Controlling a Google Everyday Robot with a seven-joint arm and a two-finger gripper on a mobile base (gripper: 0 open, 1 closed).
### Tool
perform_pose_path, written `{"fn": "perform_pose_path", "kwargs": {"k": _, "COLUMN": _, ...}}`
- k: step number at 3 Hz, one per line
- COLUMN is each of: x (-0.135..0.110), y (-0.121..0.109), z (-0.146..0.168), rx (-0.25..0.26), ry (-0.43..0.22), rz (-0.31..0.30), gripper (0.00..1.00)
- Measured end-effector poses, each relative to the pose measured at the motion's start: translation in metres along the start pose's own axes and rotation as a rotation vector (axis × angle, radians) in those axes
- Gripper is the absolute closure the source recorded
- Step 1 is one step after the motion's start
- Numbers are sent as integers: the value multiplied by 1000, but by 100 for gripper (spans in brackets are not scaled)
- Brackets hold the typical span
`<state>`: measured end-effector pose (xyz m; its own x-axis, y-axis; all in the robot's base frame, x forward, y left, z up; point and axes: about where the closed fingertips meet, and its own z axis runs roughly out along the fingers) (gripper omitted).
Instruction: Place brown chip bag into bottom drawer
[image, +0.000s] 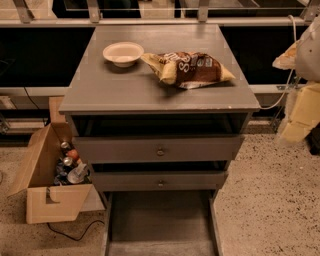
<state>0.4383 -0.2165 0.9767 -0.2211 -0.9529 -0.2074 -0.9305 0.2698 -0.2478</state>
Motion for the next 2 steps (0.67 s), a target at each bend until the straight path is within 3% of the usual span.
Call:
{"fn": "perform_pose_path", "kwargs": {"k": 1, "x": -5, "y": -8, "z": 4, "rx": 19, "ry": -23, "rz": -3, "gripper": 0}}
{"fn": "perform_pose_path", "kwargs": {"k": 2, "x": -21, "y": -43, "z": 27, "rx": 84, "ry": -95, "rz": -3, "gripper": 0}}
